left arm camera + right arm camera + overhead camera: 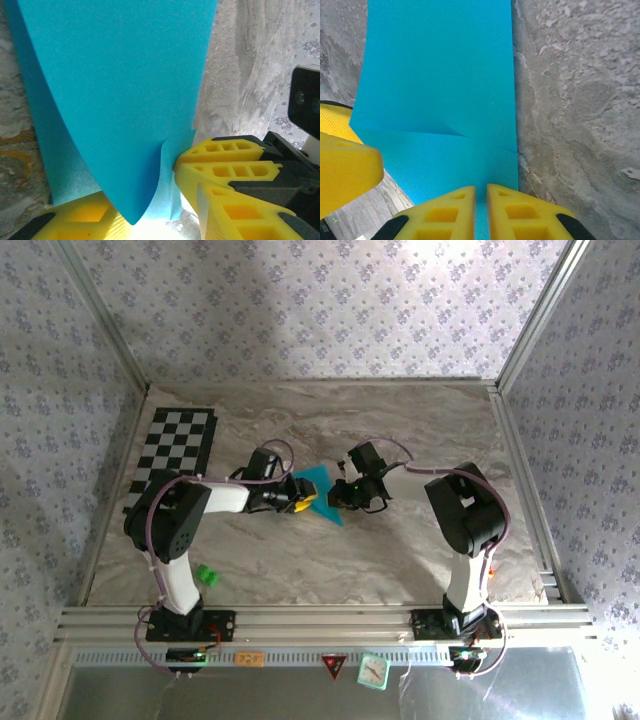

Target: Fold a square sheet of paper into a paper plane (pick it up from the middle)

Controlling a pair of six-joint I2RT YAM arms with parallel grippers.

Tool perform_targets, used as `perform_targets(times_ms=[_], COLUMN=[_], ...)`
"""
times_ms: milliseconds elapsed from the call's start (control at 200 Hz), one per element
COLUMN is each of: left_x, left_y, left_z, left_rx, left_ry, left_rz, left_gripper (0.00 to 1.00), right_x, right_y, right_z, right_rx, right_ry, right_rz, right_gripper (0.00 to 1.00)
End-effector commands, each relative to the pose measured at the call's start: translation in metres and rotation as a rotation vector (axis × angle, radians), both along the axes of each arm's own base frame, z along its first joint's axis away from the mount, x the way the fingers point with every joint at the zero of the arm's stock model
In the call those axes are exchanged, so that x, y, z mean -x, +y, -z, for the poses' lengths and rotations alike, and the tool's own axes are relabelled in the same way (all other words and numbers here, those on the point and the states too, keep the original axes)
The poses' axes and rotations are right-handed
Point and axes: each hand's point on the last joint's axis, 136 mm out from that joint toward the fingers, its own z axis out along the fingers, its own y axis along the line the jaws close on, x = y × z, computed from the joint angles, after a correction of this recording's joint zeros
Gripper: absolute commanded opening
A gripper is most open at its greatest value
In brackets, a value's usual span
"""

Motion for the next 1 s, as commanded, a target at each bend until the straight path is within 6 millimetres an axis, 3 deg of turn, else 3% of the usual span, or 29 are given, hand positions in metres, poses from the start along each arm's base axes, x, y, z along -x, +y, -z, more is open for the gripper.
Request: perform_targets(times_ms=[0, 440, 610, 839, 994], left_x=[0.0, -0.001, -0.004, -0.016, -0.027], left_y=[0.0, 0.001, 0.005, 0.01, 0.013], left_z=[0.004, 0.012, 0.01, -0.005, -0.019], left_rx=[0.001, 0.001, -0.019, -0.058, -0.095], left_ry=[0.031, 0.076, 0.066, 0.013, -0.021], left_rz=[0.021, 0.015, 0.008, -0.018, -0.04], left_gripper=[0.38, 0.23, 0.15, 0.08, 0.06], right_x=[0.007, 0.006, -0.001, -0.017, -0.032], right_y=[-0.015, -0.016, -0.014, -0.013, -0.03], right_z=[0.021, 0.019, 0.007, -0.042, -0.062], right_rx=[0.069, 0.071, 0.045, 0.027, 0.219], right_ry=[0.059, 0.052, 0.004, -0.247, -0.481], right_rz=[0.028, 0.029, 0.011, -0.086, -0.11], right_gripper=[0.17, 0.17, 0.2, 0.45, 0.54])
